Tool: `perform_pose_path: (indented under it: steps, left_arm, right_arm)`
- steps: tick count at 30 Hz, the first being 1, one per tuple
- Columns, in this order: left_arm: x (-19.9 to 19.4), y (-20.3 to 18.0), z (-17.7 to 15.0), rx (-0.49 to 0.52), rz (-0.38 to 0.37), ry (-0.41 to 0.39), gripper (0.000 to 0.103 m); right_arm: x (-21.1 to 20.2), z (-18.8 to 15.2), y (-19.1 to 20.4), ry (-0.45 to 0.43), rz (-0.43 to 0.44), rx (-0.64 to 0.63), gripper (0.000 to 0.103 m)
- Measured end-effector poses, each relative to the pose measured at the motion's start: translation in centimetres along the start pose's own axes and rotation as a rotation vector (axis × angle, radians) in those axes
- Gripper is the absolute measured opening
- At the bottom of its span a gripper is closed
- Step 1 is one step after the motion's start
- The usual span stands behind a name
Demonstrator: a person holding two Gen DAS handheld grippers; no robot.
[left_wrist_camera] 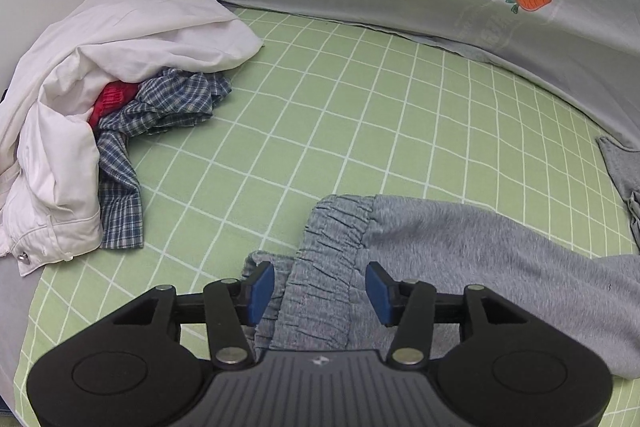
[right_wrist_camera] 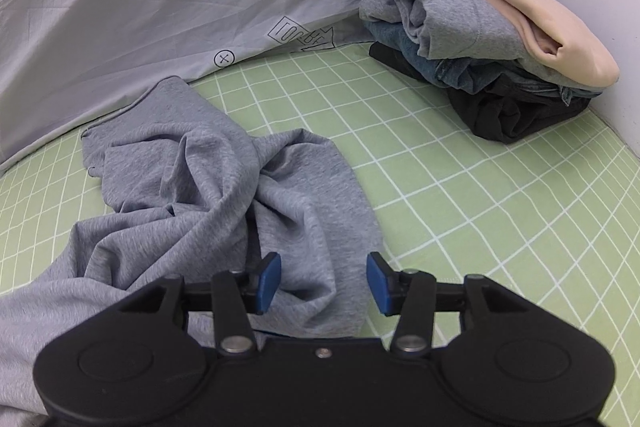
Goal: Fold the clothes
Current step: 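Drag the sweatpants waistband with the left gripper while the right gripper pulls a leg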
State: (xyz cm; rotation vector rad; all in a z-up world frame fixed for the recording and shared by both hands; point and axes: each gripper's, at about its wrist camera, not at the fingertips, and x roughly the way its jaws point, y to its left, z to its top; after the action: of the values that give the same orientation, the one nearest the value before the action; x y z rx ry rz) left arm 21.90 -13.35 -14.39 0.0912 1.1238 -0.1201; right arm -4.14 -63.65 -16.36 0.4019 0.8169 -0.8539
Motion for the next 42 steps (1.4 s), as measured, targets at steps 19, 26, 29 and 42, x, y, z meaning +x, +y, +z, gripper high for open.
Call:
perform_pose_path:
  steps: [19, 26, 29, 42]
  left_arm:
    - [4.7, -1.4, 1.6, 0.043, 0.046, 0.062, 0.022]
    - [7.3, -4.8, 6.1, 0.061, 0.049, 0.012, 0.01]
    - [7.9, -6.5, 8.5, 0.069, 0.066, -0.022, 0.009]
    - [-5.6, -2.0, 5.6, -0.085, -0.017, -0.295, 0.008]
  right_arm:
    - [4.4, 1.2, 3.8, 0.086, -0.005, -0.06, 0.008]
    - [6.7, 2.5, 7.1, 0.063, 0.031, -0.074, 0.008]
    - [7.7, 3.5, 8.2, 0.056, 0.064, -0.072, 0.006]
    - [-3.7, 3.1, 2.8, -0.189, 0.017, 0.036, 0.002]
